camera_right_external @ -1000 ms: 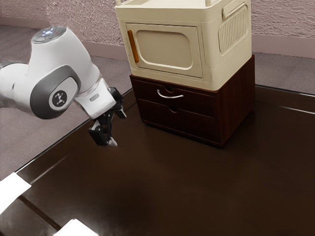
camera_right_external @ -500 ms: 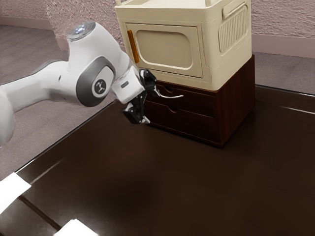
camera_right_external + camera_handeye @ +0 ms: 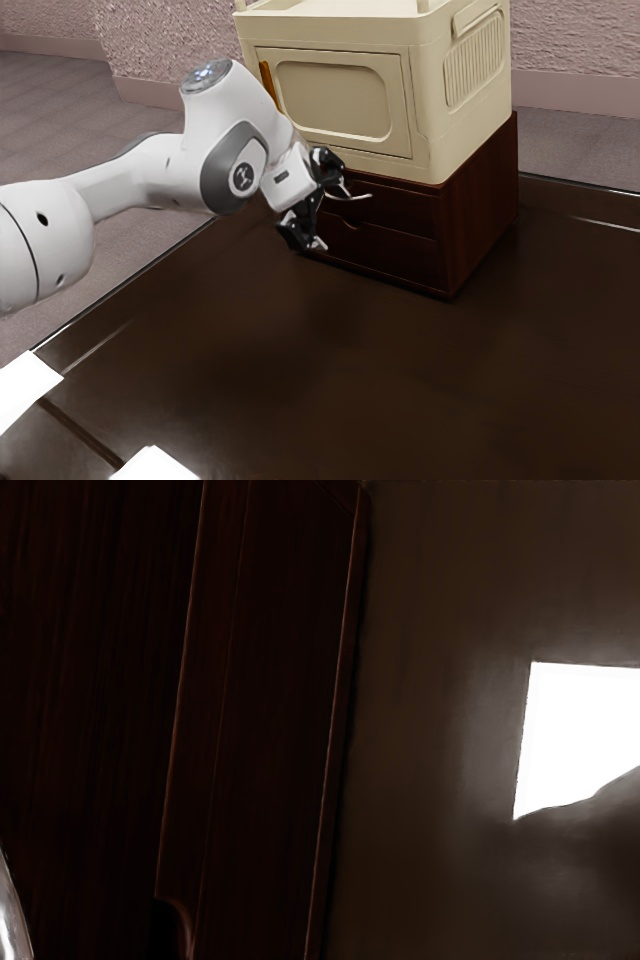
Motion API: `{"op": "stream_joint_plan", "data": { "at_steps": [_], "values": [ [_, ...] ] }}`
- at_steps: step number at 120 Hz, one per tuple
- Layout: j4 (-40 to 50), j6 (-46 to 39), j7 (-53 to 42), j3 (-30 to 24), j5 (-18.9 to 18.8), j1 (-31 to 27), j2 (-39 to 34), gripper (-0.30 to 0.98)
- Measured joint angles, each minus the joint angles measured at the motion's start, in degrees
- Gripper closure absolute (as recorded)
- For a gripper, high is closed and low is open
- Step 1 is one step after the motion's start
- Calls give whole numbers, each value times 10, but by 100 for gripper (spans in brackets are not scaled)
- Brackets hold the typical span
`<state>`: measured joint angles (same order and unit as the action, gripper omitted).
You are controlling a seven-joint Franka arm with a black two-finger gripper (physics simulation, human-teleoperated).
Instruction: Pull the drawer handle with one arm to open the drawer
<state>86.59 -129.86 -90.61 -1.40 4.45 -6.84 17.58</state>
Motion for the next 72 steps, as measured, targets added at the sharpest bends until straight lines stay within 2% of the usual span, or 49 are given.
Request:
{"op": "stream_joint_plan", "data": {
  "at_steps": [55,72],
  "values": [
    [-8,1,-22,4,10,-13,16,0],
    [-8,-2,-26,4,18,-14,15,11]
  ]
}}
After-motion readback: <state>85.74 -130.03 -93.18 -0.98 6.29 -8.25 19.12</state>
